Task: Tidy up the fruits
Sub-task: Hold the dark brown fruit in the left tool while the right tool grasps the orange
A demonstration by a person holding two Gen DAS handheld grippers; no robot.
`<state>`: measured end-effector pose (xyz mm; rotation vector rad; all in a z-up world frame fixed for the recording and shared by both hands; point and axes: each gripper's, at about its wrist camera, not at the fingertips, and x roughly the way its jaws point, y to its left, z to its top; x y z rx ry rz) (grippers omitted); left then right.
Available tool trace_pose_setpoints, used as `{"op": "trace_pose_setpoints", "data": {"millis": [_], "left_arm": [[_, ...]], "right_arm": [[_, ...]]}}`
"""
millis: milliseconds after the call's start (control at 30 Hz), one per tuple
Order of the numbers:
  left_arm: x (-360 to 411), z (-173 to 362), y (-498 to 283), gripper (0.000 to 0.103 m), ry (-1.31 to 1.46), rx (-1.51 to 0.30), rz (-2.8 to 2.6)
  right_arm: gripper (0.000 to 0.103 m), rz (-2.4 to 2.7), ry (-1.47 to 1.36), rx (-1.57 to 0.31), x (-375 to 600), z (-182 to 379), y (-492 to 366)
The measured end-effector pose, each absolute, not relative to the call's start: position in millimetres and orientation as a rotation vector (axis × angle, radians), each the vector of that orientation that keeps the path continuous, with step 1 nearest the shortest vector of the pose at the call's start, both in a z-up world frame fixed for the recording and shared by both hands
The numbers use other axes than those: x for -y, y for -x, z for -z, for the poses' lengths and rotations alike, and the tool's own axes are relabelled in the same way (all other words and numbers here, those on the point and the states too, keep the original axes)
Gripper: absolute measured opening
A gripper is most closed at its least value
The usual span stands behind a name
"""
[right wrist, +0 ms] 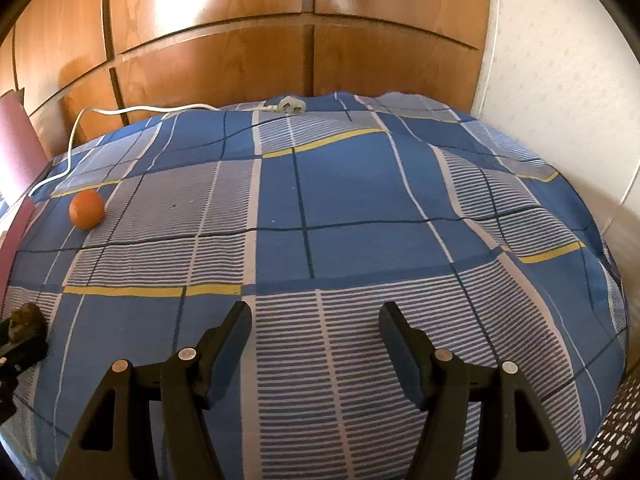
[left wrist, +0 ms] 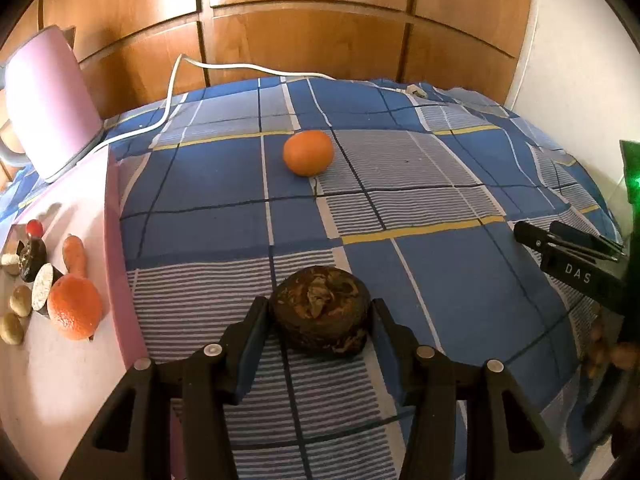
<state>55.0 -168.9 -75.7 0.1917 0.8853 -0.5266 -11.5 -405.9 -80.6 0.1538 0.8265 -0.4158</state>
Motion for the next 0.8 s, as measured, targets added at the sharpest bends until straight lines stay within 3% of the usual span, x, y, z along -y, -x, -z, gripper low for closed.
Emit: {"op": "trace_pose_setpoints", "data": {"millis": [500, 800], "left_arm": [[167, 77, -43, 0.050, -0.227, -0.815, 0.556], [166, 77, -41, 0.051, -0.226, -0.802, 0.567]], "right_arm": [[0.067, -0.082, -0.258, -0.895, 358, 50, -71], [0.067, -0.197, -0.120, -0.966, 284, 51, -157]]}}
